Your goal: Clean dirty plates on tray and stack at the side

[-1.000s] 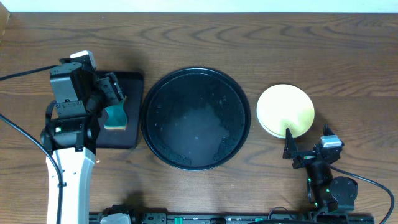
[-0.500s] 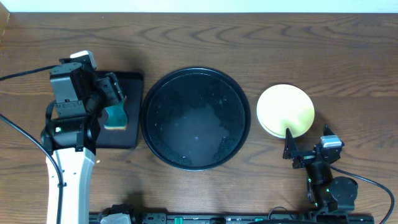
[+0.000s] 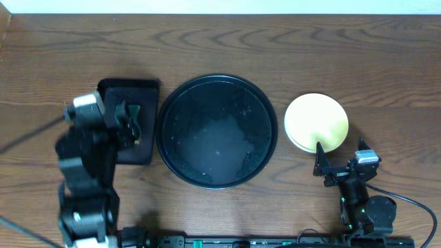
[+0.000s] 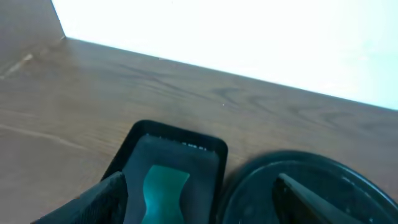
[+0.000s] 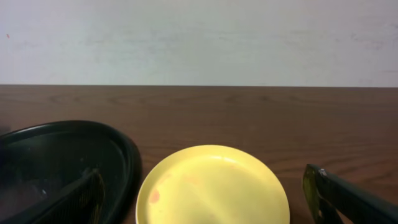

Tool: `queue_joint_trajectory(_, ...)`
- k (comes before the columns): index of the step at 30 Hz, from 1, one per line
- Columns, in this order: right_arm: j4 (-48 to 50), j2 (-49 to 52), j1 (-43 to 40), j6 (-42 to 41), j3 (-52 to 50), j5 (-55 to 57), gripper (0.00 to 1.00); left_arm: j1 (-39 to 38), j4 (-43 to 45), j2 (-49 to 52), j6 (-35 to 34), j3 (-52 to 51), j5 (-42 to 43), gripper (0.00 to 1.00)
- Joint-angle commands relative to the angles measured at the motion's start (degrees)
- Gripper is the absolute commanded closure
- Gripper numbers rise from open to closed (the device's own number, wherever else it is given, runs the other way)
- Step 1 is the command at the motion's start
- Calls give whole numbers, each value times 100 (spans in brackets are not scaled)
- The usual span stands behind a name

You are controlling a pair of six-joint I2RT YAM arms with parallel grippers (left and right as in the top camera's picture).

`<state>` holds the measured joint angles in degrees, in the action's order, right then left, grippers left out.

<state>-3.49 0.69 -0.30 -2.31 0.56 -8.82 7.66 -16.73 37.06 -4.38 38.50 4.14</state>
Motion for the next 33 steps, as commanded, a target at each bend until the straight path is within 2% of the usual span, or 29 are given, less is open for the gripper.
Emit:
queue_joint_trajectory(1, 7, -39, 39, -20, -26, -46, 1, -13, 374, -699, 103, -752, -24, 25)
queue_joint_trajectory(8, 7, -39, 39, -20, -26, -44, 1, -13, 1099, -1757, 170, -2083, -24, 25)
queue_joint_trajectory(19, 7, -39, 39, -20, -26, -44, 1, -13, 1174, -3169, 748, -3182, -24, 25)
queue_joint_trajectory(33, 7, -39, 39, -20, -26, -44, 1, -13, 1261, -3698, 1034, -3803, -24, 25)
